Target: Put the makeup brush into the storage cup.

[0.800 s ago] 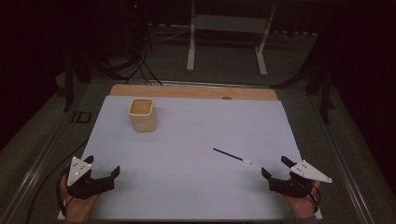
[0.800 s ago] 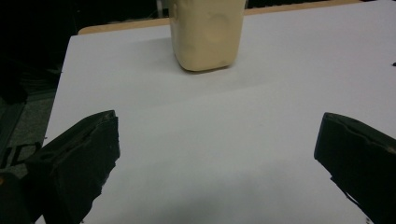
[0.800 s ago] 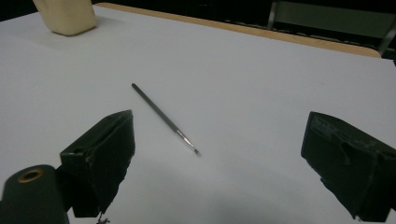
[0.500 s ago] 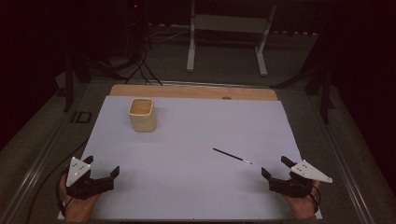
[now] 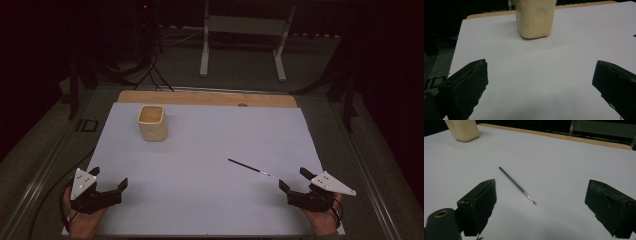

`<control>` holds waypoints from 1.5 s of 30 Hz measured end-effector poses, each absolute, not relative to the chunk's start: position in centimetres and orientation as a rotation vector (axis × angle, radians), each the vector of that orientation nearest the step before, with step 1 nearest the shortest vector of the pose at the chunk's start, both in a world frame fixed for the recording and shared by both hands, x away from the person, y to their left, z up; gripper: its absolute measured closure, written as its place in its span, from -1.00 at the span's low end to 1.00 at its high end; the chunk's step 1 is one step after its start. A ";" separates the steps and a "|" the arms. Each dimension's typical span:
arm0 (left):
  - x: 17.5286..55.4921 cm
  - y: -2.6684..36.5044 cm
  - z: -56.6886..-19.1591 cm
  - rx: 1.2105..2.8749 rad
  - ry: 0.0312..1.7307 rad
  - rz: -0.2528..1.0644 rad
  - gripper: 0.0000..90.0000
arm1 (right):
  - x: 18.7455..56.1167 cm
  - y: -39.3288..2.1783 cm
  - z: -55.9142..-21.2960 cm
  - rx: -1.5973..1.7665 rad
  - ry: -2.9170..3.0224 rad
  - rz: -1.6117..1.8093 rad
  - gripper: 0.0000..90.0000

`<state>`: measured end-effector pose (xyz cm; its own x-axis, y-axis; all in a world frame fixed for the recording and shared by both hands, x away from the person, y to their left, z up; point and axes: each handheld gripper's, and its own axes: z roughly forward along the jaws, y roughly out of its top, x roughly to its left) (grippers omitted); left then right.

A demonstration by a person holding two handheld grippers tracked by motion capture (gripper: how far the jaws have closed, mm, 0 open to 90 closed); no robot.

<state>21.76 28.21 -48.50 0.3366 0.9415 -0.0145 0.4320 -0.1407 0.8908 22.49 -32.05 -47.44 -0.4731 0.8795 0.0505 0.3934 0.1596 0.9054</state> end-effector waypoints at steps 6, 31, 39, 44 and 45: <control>21.8 28.2 -48.5 1.732 1.235 0.735 -0.97 | 22.5 -31.8 -46.9 1.196 1.940 1.295 -0.73; 21.7 28.1 -48.6 1.729 1.241 0.737 -0.97 | 25.2 -29.5 -44.6 1.107 2.004 1.336 -0.73; 21.8 28.1 -48.6 1.733 1.241 0.737 -0.97 | 26.3 -28.8 -44.0 1.090 2.025 1.329 -0.73; 21.8 28.1 -48.6 1.730 1.242 0.736 -0.97 | 26.9 -28.4 -43.6 1.080 2.035 1.332 -0.73; 21.8 28.1 -48.6 1.732 1.242 0.736 -0.97 | 27.0 -28.3 -43.5 1.073 2.040 1.329 -0.73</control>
<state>21.77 28.14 -48.63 0.3310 0.9435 -0.0183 0.4375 -0.1362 0.8888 26.97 -28.27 -43.54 -0.5799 0.8143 0.0255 0.3524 0.2225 0.9090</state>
